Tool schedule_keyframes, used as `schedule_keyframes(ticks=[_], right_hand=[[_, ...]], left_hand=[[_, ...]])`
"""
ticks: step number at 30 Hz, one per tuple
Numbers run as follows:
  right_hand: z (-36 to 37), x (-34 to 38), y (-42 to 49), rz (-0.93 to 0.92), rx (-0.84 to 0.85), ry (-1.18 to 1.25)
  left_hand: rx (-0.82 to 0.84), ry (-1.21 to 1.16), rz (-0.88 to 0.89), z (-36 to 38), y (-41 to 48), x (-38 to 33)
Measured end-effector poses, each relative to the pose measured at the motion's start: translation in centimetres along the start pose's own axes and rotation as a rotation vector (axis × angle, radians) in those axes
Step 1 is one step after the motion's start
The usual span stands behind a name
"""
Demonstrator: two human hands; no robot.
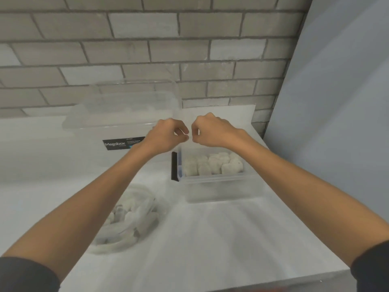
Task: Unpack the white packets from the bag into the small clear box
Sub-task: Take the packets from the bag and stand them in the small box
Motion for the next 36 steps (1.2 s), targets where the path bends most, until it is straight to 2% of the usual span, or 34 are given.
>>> schedule_keyframes(ticks=[6,14,24,31,36], right_hand=[[1.0,9.4,-0.3,-0.165,0.005,0.009],[6.0,17.6,-0.1,-0.276,0.109,0.022],[14.0,19.0,-0.3,-0.204,0.314,-0.033],[16.1,18.2,-0.2,-0.158,0.335,-0.052],[16.5,17.1,0.0,-0.146,0.301,0.032]], left_hand=[[-0.026,-0.036,-0.114,-2.9,-7.2,6.6],[0.113,0.012,-0.230,-3.1,-15.5,12.1],[0.208,0.001,-0.215,1.6,-18.3,14.2],[0.240,0.050,-0.246,4.2,-19.2,14.7],[0.209,0.032,-0.239,4.7,-19.5,14.4]])
Point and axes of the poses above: each hand's wrist, its own y-axis towards the middle knuckle, its own z-axis out of the palm, x = y × z, the point moved 8 cm from there along y, towards the middle knuckle, and after that the axes turned 11 degrees about x, right-handed, at the moved point
